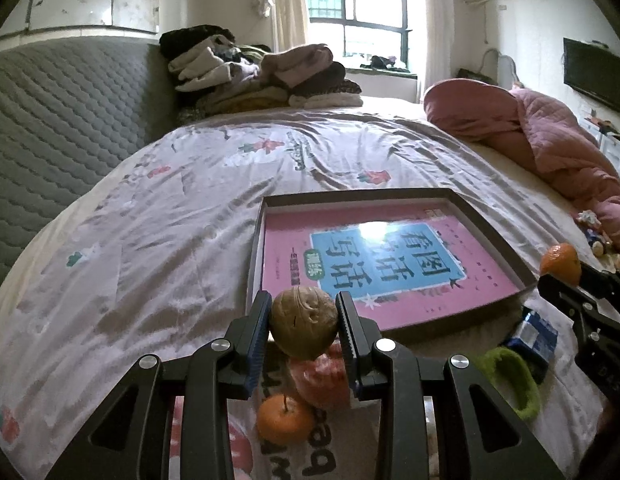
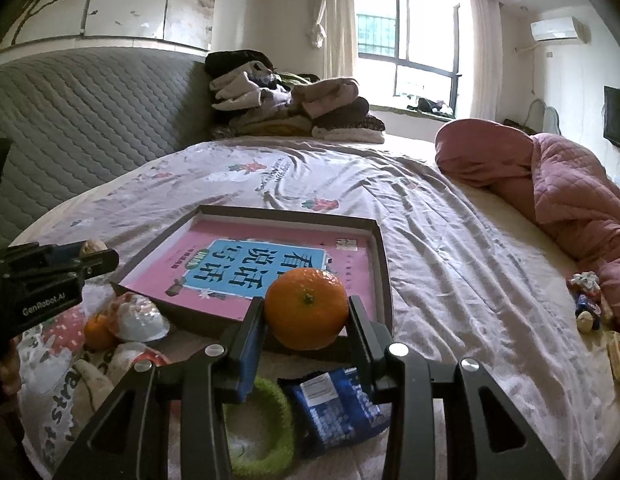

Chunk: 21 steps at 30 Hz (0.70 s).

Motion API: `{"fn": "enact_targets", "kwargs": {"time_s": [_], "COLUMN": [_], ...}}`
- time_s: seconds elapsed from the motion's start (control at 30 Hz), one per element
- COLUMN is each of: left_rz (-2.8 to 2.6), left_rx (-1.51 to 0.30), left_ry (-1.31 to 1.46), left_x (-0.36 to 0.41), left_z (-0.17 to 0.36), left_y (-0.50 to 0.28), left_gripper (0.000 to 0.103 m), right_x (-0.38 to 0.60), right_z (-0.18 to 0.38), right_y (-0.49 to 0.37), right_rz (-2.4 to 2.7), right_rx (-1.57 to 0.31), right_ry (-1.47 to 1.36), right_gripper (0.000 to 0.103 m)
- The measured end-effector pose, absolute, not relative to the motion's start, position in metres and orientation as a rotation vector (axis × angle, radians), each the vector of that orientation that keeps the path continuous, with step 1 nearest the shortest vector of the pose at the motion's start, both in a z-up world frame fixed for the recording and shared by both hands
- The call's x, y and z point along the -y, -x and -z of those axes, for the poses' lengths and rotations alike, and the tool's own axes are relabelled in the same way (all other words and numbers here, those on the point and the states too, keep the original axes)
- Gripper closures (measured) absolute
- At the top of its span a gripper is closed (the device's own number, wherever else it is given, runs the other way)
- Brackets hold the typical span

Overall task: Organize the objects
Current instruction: 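Lift and carry the walnut and orange in both tools over the book tray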

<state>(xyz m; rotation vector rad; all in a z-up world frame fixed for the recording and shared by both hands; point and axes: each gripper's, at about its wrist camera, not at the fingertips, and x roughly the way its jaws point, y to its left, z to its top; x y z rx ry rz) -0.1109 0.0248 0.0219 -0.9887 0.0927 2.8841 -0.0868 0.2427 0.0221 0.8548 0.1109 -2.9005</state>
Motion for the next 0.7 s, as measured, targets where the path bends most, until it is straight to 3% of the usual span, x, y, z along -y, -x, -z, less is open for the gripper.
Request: {"fn": "enact_targets", "kwargs": {"time_s": [0.7], "left_rz": [-2.745], "left_rx": [-0.047], "left_ry": [1.053], "left_x": [-0.038], "left_z": [0.003], "left_y": [0.180], "left_gripper": [0.070], "right_x": [-0.250], "right_z": [0.001], "right_y": [0.154], "right_rz": [2.841], "right_rx": [-0.195], "right_ry": [-0.978], "right_gripper": [0.063]}}
